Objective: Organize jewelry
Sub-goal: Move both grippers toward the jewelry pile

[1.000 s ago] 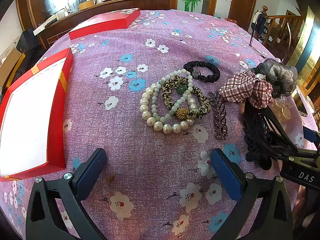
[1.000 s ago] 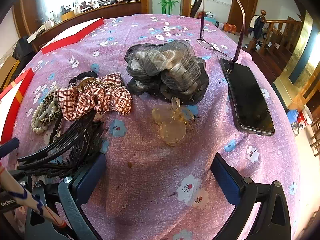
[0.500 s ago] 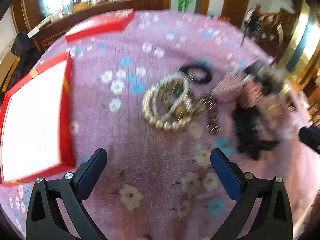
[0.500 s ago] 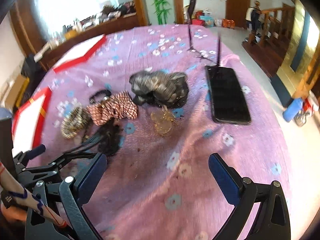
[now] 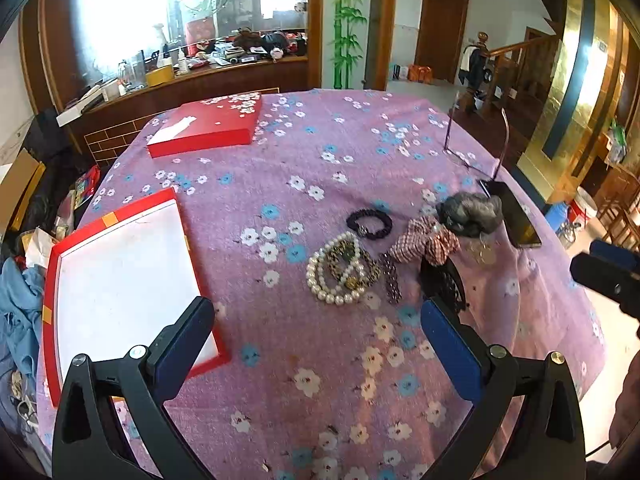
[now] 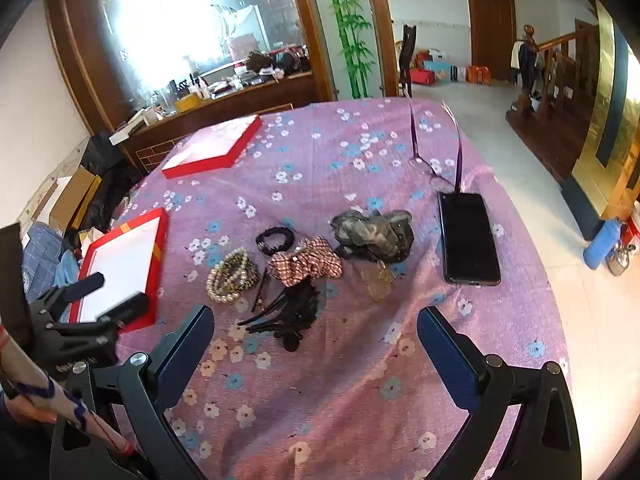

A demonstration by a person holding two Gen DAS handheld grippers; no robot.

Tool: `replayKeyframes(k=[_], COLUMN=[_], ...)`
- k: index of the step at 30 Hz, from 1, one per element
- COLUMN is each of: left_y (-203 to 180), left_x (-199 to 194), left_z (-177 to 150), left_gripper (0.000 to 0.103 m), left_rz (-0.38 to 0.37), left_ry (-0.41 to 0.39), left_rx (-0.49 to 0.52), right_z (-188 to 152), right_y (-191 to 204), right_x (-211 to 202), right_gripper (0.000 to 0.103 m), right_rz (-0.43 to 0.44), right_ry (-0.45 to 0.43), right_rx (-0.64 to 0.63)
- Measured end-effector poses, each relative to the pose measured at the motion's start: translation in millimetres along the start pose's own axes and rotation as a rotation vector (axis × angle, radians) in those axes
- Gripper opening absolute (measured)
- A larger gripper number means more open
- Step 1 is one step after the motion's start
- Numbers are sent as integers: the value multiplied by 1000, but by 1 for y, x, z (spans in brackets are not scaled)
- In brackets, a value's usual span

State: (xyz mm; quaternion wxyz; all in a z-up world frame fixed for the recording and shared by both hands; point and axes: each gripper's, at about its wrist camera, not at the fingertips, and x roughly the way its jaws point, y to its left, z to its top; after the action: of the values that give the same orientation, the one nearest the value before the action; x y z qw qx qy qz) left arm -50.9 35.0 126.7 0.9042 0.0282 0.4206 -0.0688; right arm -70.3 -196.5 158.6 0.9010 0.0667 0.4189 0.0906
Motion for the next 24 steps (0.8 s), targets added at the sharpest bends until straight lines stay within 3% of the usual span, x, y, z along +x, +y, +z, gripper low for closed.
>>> replayKeyframes(k=[7, 24], left_y=[-6, -7], left_x=[3, 7], left_z=[-4, -4], left_gripper=[103, 103], left_rz=[9, 24], left_ry=[7, 29], left_rx=[19, 37], right_z=[-8, -13], right_y=[1, -2], right_x=[10, 8], right_gripper=[103, 103], right_rz=[3, -5], right_ry=[53, 63], right_rx=[8, 39])
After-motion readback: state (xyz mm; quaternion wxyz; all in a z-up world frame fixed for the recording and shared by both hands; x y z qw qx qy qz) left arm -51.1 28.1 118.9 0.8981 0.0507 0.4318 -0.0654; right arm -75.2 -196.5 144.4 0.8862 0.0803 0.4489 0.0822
